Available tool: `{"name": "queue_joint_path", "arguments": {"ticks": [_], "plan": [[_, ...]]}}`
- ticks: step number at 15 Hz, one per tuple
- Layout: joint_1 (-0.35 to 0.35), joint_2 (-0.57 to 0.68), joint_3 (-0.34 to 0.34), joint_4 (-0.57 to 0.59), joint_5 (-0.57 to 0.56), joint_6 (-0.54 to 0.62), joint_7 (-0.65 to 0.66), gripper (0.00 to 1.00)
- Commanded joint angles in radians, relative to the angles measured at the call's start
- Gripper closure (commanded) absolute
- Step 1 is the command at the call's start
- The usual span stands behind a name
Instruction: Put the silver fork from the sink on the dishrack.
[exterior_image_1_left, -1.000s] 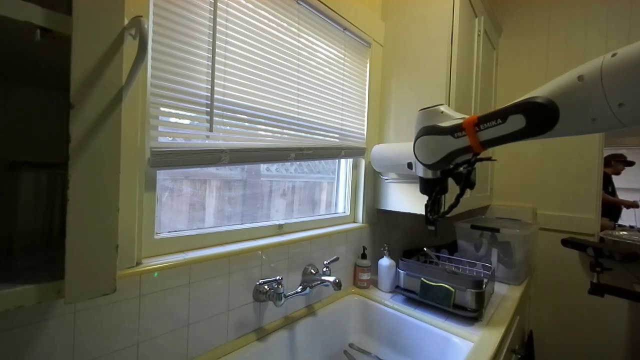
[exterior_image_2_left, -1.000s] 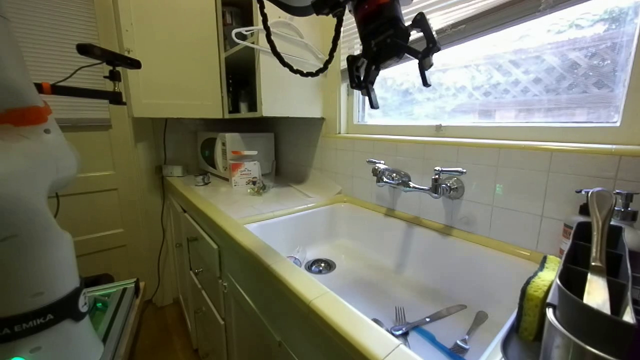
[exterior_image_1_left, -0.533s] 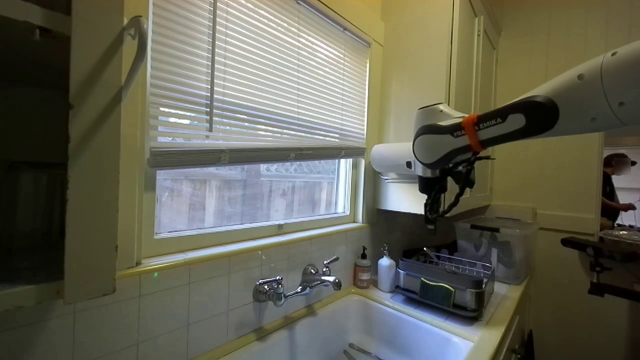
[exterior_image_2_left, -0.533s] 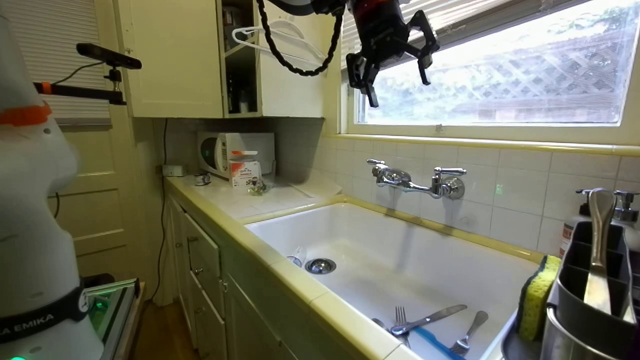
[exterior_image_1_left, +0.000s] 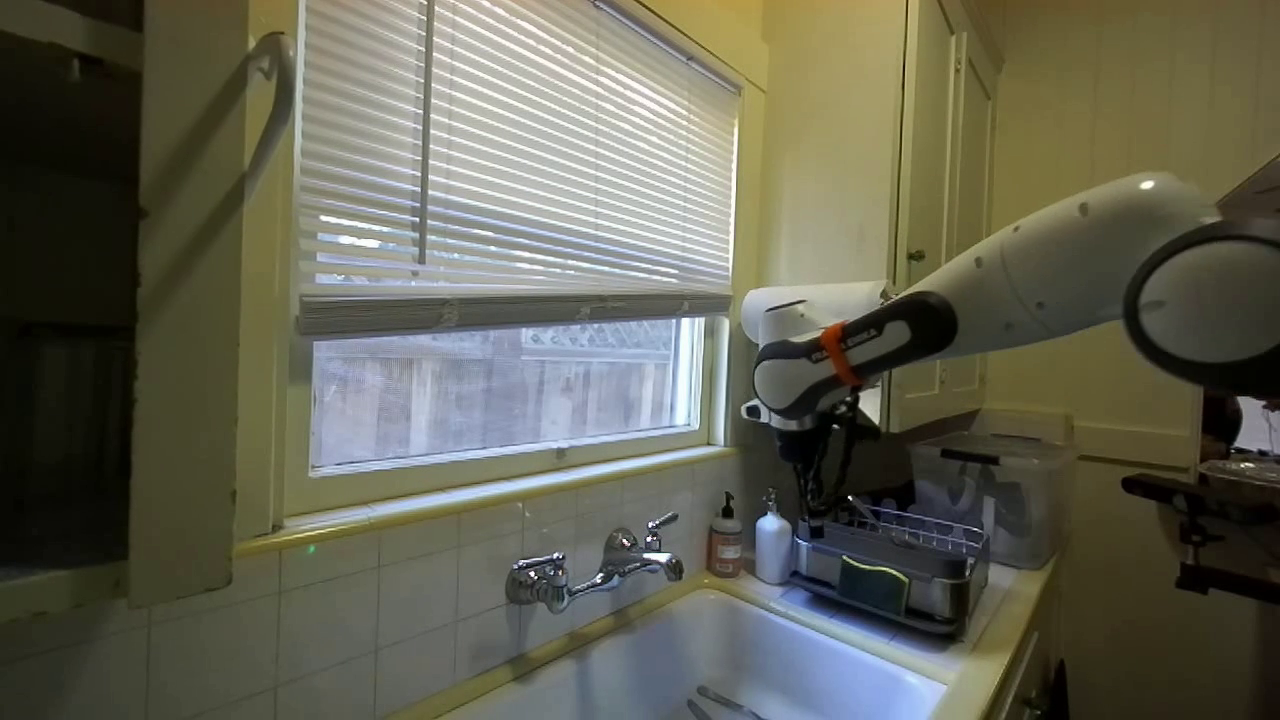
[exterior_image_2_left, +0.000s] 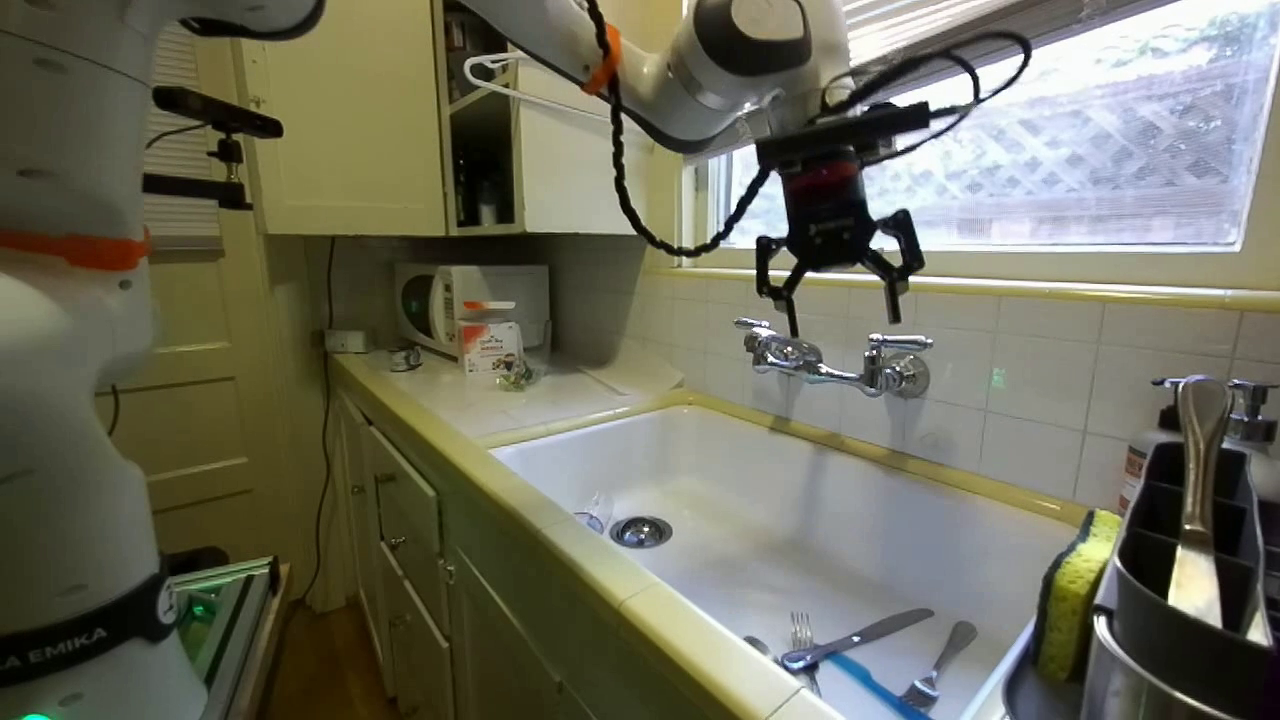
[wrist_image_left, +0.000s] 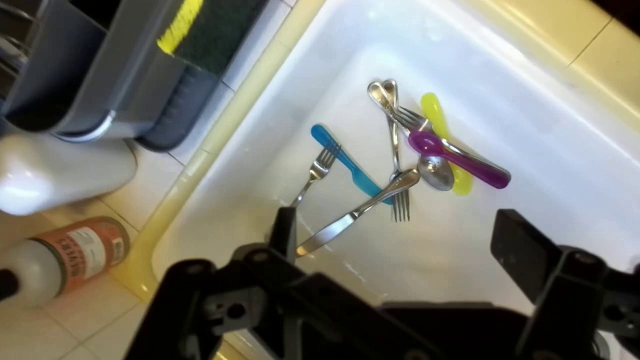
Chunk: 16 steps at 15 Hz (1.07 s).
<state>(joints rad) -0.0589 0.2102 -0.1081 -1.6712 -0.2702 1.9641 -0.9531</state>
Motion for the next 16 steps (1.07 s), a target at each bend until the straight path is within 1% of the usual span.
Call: {"name": "queue_joint_path", "arguments": {"ticks": [1, 5, 6, 7, 8, 9, 12, 13, 14, 16], "plan": [[-0.042, 0.249, 0.05, 0.226, 0.067, -0.075, -0.172, 0.0], [-0.05, 0.416, 0.084, 0.309, 0.048, -0.162, -0.268, 0.0], [-0.047, 0.443, 0.084, 0.326, 0.034, -0.205, -0.284, 0.0], [-0.034, 0.485, 0.071, 0.382, 0.015, -0.285, -0.265, 0.0], [-0.041, 0.409, 0.081, 0.27, 0.027, -0.172, -0.233, 0.0], [-0.041, 0.433, 0.081, 0.287, 0.025, -0.184, -0.233, 0.0], [-0.041, 0.43, 0.082, 0.288, 0.025, -0.181, -0.233, 0.0], [-0.019, 0.402, 0.068, 0.229, -0.05, -0.086, -0.243, 0.0], [-0.016, 0.403, 0.064, 0.204, -0.098, -0.053, -0.274, 0.0], [-0.036, 0.412, 0.074, 0.139, -0.142, 0.082, -0.338, 0.0]]}}
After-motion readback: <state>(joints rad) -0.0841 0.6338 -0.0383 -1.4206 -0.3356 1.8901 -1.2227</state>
